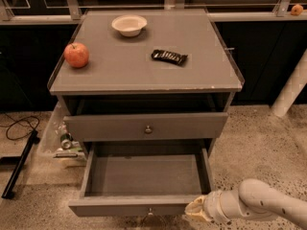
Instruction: Close middle drawer
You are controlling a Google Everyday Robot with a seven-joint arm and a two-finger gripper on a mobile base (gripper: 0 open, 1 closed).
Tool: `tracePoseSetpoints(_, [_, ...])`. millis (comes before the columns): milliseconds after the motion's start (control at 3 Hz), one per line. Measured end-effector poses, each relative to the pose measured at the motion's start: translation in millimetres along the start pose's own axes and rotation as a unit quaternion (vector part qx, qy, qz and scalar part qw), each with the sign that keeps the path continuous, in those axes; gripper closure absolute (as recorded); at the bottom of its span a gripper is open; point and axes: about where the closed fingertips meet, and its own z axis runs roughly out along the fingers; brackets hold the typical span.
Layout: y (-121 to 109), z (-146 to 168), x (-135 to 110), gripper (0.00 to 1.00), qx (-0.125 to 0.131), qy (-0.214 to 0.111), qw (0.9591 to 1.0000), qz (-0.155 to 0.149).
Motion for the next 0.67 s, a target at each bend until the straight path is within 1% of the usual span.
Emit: tracePoseSetpoints(667, [-0.1, 0.1, 0.0, 0.11, 0.000, 0.000, 1.0000, 0.000])
